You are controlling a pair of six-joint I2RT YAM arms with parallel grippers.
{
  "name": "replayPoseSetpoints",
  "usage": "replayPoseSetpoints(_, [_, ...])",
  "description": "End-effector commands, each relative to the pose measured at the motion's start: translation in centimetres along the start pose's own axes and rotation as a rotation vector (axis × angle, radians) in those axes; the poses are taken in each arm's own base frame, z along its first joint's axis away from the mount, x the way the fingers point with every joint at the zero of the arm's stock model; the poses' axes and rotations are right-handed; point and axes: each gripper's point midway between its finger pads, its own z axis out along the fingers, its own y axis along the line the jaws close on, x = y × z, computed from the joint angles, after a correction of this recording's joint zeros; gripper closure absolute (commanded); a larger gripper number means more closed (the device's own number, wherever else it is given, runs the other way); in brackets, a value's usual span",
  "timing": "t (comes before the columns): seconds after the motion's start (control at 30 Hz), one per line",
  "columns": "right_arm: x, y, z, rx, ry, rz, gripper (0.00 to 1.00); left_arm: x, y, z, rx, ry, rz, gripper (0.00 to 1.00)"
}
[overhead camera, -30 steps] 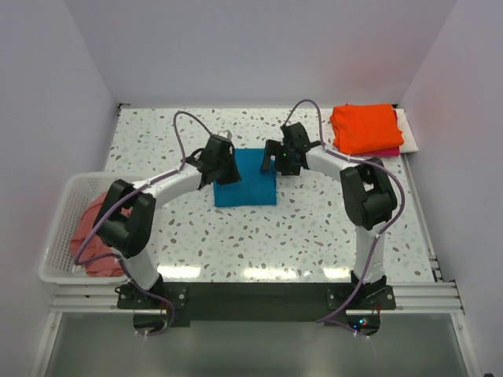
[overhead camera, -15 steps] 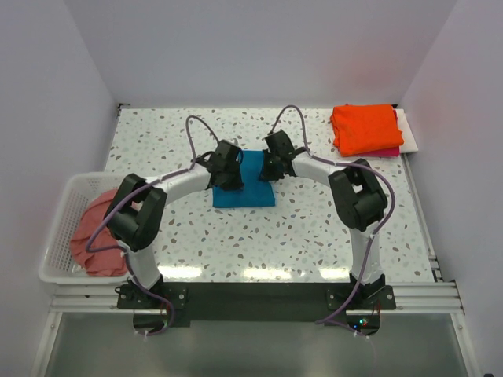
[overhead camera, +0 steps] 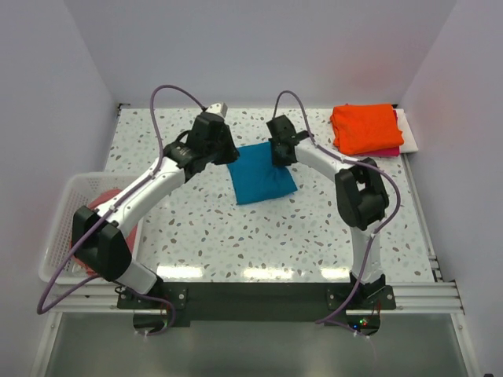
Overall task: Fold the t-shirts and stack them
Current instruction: Neatly place the folded tshirt to the corner
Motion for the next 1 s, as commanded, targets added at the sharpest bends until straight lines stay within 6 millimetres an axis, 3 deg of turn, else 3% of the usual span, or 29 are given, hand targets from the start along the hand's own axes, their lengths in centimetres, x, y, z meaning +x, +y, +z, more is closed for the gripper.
replayPoseSetpoints(0.0, [-4.3, -4.8, -2.1, 0.162, -0.089, -0.131, 1.00, -0.7, 1.1, -2.1, -0.027, -0.011, 0.041, 0.85])
replayPoseSetpoints(0.17, [-9.0, -9.2, -3.0, 0.326, -0.133, -0.334, 1.00, -0.3, 2.5, -3.7, -0.040, -0.007, 0.063, 0.85])
replayPoseSetpoints(0.2, [-8.9, -9.9, -2.7, 0.347, -0.119, -0.362, 1.00, 0.0, 2.6, -3.8, -0.039, -0.001, 0.069, 0.85])
replayPoseSetpoints(0.33, [-11.7, -12.6, -3.0, 0.413, -0.138, -0.445, 1.00, 0.7, 4.1, -4.1, -0.051, 0.028, 0.080, 0.85])
replayPoseSetpoints(0.6, [-15.4, -17.2, -2.7, 0.543, -0.140, -0.533, 1.00, 1.4, 5.6, -3.2, -0.021, 0.081, 0.092, 0.85])
replayPoseSetpoints(0.97, [-21.7, -22.0, -6.3, 0.671, -0.222, -0.536, 1.00, 2.6, 6.7, -0.6, 0.005, 0.138, 0.104, 0.85])
